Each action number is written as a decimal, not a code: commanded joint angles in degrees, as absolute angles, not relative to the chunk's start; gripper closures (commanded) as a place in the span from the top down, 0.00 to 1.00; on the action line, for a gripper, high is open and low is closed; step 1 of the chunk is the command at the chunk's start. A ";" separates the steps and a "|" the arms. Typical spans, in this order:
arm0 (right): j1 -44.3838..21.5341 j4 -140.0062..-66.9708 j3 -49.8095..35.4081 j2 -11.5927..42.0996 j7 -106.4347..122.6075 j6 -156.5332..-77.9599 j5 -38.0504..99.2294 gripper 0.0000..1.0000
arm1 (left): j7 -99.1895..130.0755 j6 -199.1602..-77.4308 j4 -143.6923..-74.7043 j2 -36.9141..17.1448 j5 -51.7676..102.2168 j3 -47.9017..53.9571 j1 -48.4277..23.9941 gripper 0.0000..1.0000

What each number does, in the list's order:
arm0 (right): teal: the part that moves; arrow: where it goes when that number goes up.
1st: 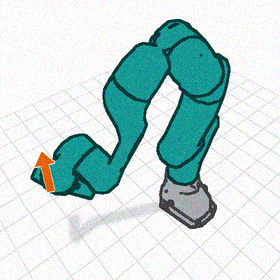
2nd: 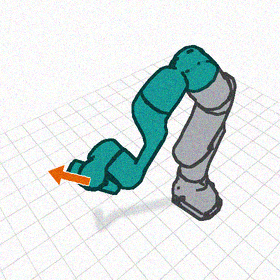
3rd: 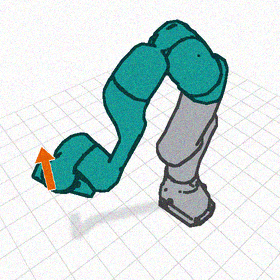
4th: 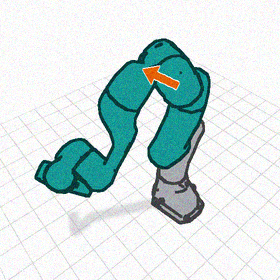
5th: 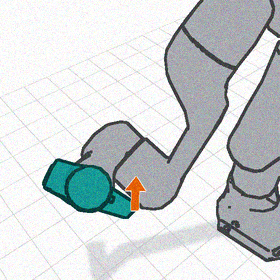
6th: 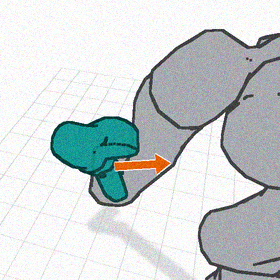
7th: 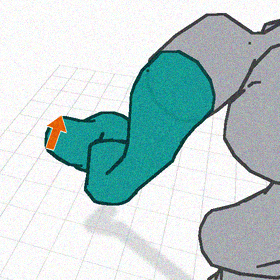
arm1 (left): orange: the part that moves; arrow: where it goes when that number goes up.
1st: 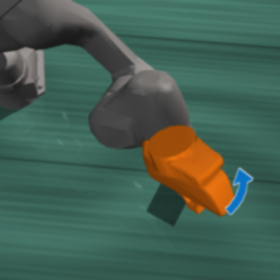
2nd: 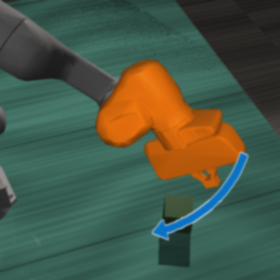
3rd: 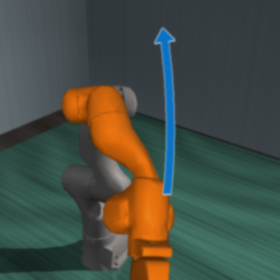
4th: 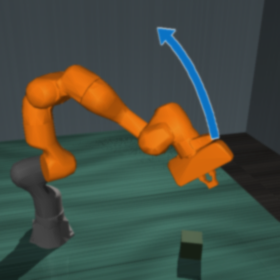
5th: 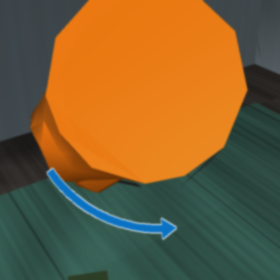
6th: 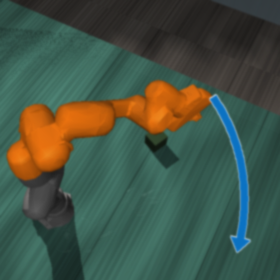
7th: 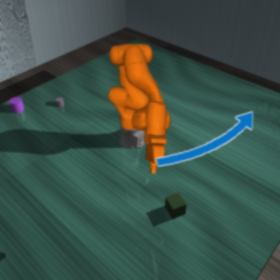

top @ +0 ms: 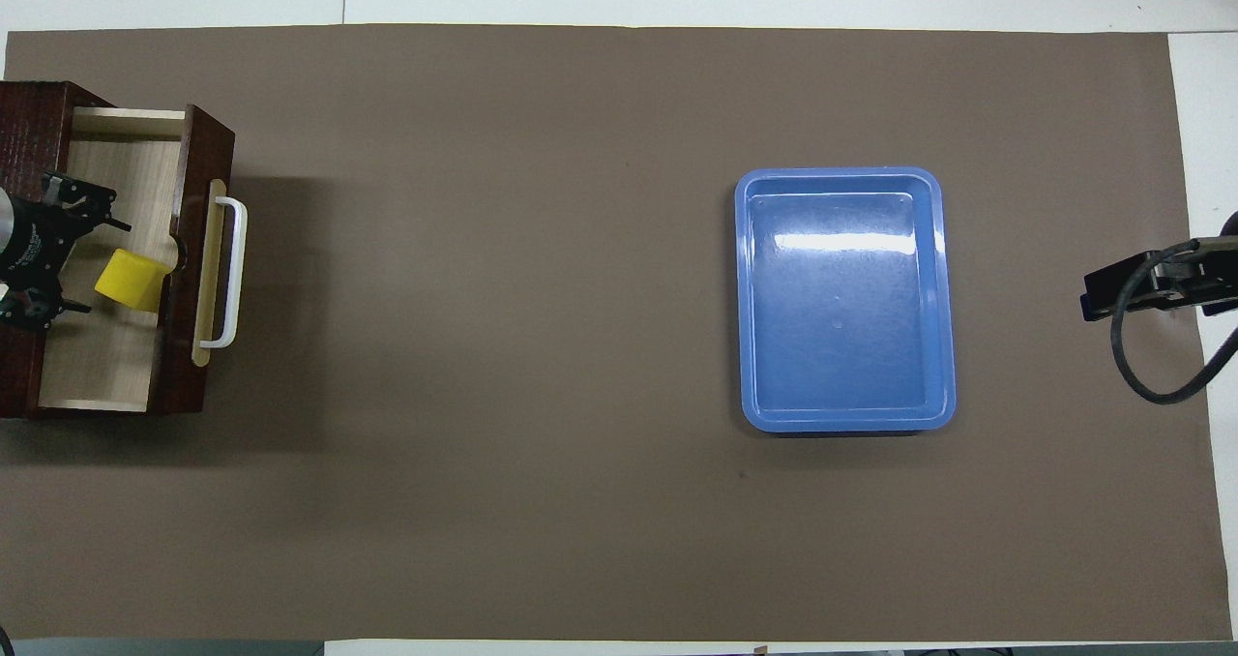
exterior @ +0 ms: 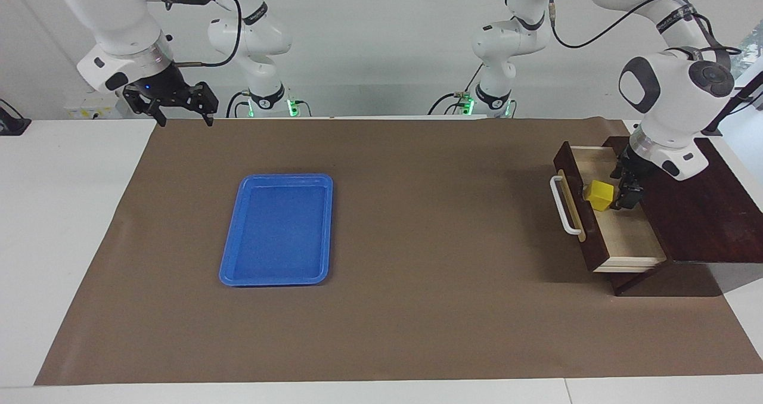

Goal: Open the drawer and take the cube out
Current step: 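Grasp the yellow cube inside the drawer with the left gripper, then lift the cube out with the left gripper while the right gripper approaches, then grasp the yellow cube with the right gripper beside the left gripper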

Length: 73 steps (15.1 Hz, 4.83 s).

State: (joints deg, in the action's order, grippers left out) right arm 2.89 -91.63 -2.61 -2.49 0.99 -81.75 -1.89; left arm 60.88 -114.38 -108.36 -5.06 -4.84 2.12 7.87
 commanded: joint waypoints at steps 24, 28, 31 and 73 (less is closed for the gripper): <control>4.04 -93.08 -3.16 -3.69 2.55 -82.18 -1.58 1.00 | 61.08 -106.65 -99.45 -6.14 -4.57 2.72 8.53 0.00; 4.22 -94.04 -2.90 -3.87 2.02 -82.61 0.34 1.00 | 67.37 -94.34 -87.65 -8.60 -4.48 2.72 4.77 0.00; 4.57 -96.93 -2.90 -3.87 -5.68 -84.71 3.67 1.00 | 80.38 -91.33 -84.47 -9.93 -4.75 2.64 -0.86 0.00; -29.62 -86.84 -2.99 26.63 -91.84 -127.00 53.44 1.00 | 119.09 -94.83 -81.65 -16.70 0.35 2.81 -25.84 0.00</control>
